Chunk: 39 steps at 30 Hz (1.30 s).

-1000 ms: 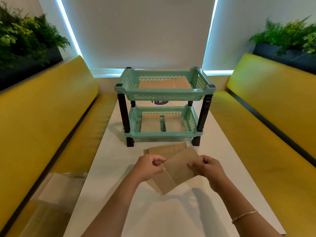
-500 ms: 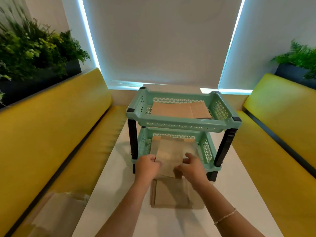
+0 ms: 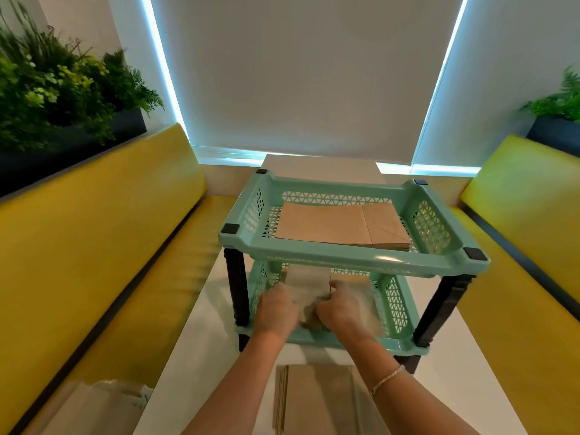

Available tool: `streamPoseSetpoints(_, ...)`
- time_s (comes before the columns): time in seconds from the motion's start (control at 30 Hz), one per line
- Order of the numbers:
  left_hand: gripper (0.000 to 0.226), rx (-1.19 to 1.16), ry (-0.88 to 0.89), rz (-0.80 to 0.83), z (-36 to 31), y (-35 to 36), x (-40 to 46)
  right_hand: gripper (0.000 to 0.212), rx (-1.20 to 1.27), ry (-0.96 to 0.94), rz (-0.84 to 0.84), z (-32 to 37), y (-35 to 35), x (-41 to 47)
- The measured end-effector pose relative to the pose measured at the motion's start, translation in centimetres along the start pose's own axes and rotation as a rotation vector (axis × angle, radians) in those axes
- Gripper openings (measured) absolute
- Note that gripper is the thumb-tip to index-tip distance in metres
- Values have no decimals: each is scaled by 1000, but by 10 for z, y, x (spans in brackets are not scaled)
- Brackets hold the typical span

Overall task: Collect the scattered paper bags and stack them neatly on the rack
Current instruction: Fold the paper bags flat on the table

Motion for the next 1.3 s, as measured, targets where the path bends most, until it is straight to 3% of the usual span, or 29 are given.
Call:
streamPoseSetpoints(0.67, 28, 106, -185, 108, 16, 19, 5, 64, -126, 31, 69, -3, 21, 7)
streamPoseSetpoints(0.8, 30, 111, -234, 149, 15, 19, 8, 55, -169, 38, 76, -1, 22, 7)
streamPoseSetpoints(0.9, 28, 124, -228, 145, 14, 20, 7, 45, -209, 35, 59, 0, 24, 8)
streamPoseSetpoints(1.03, 29, 106, -201, 94, 14, 21, 4, 49, -235, 35, 54, 2, 23, 6)
streamPoseSetpoints(1.2, 41, 67, -29, -64, 7, 10, -8, 62, -237, -92, -2, 3, 10, -10)
streamPoseSetpoints(1.3, 36, -23, 24, -101, -2, -1, -23, 54, -236, -126, -40, -4, -14, -28)
Point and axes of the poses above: each hand's wrist, its own x-axis towards the middle knuckle, its own y-axis out of the palm, z = x × y, the point moved 1 cm from there along x, towards the middle knuckle, and after that the axes turned 10 degrees about y, right-handed, at the moved point
